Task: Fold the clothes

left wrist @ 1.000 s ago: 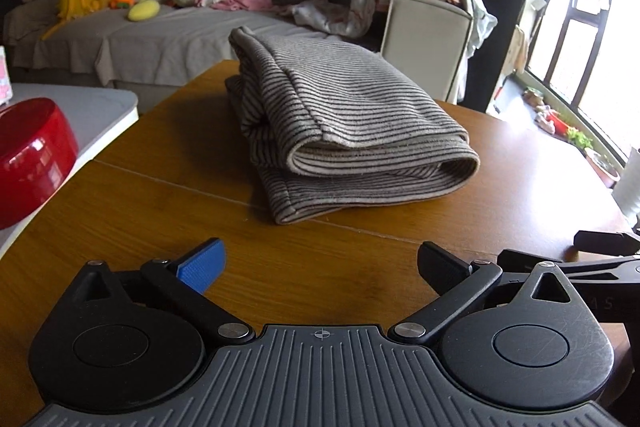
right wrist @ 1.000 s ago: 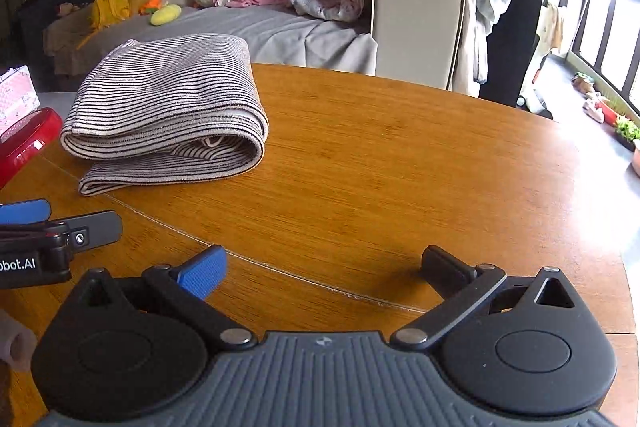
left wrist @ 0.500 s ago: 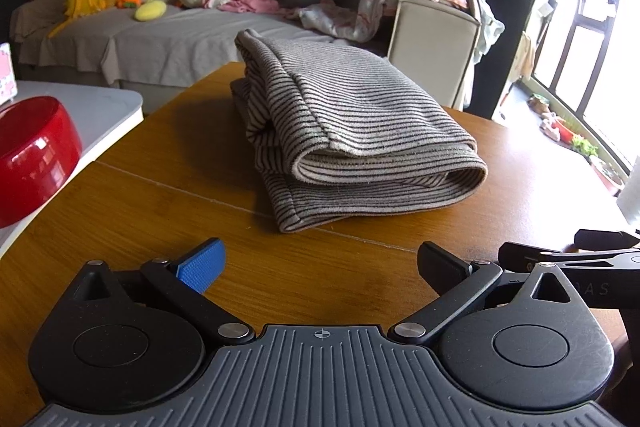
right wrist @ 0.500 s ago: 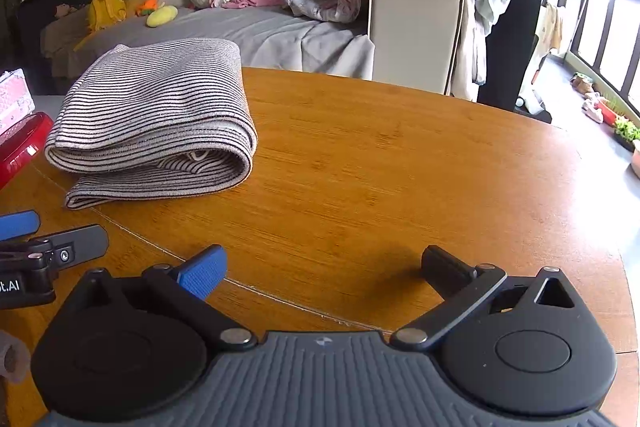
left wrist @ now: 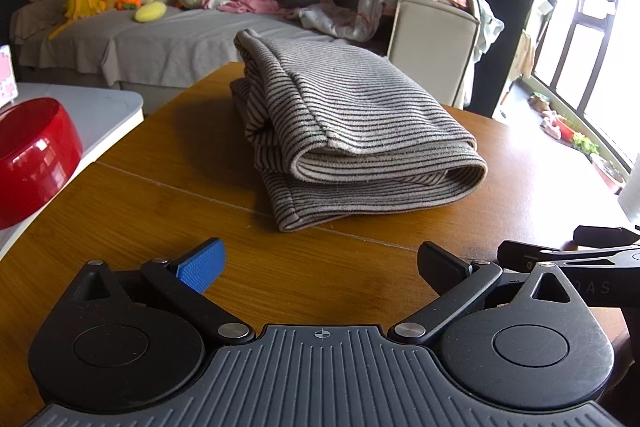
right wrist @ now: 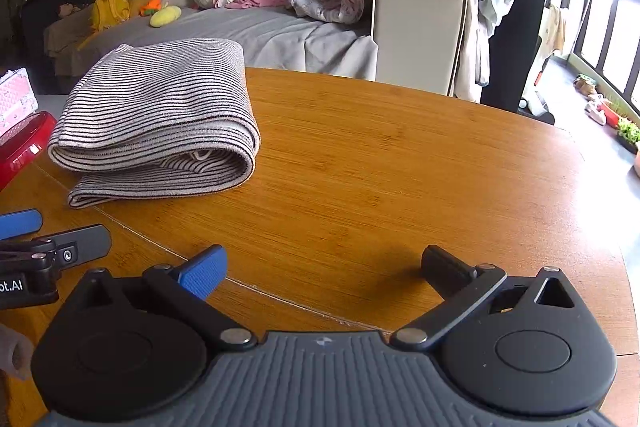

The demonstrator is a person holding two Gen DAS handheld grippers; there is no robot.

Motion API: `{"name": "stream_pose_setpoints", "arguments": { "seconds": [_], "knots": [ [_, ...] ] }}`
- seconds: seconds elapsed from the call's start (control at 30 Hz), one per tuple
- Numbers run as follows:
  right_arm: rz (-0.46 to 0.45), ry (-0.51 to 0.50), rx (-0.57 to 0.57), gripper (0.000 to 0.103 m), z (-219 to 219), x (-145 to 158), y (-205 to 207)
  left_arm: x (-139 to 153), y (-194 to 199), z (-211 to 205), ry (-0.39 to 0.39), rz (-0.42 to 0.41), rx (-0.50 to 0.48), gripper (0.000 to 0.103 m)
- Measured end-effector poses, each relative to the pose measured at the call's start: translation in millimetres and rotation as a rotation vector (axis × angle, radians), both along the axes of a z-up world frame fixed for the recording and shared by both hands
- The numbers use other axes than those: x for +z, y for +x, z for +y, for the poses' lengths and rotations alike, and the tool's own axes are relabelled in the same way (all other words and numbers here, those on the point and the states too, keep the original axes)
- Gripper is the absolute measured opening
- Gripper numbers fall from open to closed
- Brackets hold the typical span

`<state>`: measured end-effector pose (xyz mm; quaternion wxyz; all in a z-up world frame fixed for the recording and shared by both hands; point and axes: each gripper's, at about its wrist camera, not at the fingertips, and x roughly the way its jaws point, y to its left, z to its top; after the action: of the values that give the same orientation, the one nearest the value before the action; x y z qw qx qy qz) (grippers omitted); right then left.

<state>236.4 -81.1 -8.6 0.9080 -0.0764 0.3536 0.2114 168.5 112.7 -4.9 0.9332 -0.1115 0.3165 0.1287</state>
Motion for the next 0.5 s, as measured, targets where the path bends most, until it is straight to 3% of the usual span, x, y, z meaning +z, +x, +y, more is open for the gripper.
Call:
{"name": "stream_pose_setpoints", "arguments": {
  "seconds": [0.5],
  "knots": [
    [0.0, 0.0, 0.0, 0.103, -2.0, -0.7, 0.9, 0.0, -1.0, -0.6, 0.0, 0.0, 0.0, 0.103]
  ]
}}
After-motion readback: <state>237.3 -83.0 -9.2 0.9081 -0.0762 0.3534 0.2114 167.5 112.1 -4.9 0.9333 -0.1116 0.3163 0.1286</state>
